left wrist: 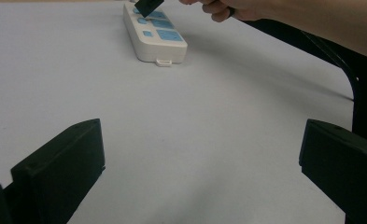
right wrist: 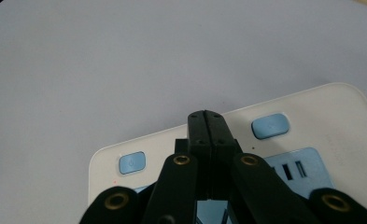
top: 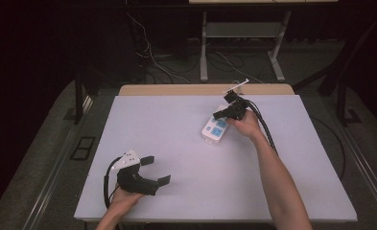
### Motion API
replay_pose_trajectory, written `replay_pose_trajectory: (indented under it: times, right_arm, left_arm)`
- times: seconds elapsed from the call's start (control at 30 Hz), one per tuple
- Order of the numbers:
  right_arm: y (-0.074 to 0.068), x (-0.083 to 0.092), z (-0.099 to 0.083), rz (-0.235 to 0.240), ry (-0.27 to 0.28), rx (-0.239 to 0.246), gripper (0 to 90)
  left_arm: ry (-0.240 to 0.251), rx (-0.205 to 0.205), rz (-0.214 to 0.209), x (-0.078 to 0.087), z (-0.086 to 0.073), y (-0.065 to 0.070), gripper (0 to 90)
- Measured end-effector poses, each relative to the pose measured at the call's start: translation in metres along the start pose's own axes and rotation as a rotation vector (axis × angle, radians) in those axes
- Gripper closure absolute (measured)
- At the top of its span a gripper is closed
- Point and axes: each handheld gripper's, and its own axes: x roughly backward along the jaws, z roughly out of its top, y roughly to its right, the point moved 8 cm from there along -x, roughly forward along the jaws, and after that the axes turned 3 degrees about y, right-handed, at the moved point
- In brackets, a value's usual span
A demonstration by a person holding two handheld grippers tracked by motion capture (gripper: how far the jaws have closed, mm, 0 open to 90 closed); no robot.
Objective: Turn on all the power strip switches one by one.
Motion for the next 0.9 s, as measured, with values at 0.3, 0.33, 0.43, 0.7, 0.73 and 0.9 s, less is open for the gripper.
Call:
replay_pose_trajectory:
  times: [0.3, 0.33, 0.43, 0.7, 0.73, 0.9]
  right_arm:
    - [-0.0024, -0.0040, 0.0003, 0.014, 0.009, -0.006, 90.0]
    - [-0.0024, -0.0042, 0.0001, 0.010, 0.008, -0.003, 90.0]
    - [-0.0036, -0.0043, -0.0002, -0.002, 0.003, 0.003, 90.0]
    - [-0.0021, -0.0049, -0.0016, 0.010, 0.017, -0.006, 90.0]
    - [-0.0019, -0.0050, -0.0019, 0.013, 0.019, -0.010, 90.0]
    - [-0.0022, -0.0057, -0.0020, 0.001, 0.017, 0.001, 90.0]
  left_arm:
    - [0.004, 0.002, -0.001, 0.0004, 0.0005, 0.0001, 0.0]
    - [0.003, 0.001, -0.001, 0.0004, 0.0006, 0.0002, 0.0]
    - [0.002, -0.001, -0.002, 0.0002, 0.0004, 0.0007, 0.0]
    - [-0.004, -0.005, -0.003, -0.0004, -0.0001, 0.0011, 0.0]
    - [-0.004, -0.005, -0.003, -0.0004, -0.0002, 0.0012, 0.0]
    - [-0.005, -0.002, 0.001, -0.0010, -0.0007, 0.0011, 0.0]
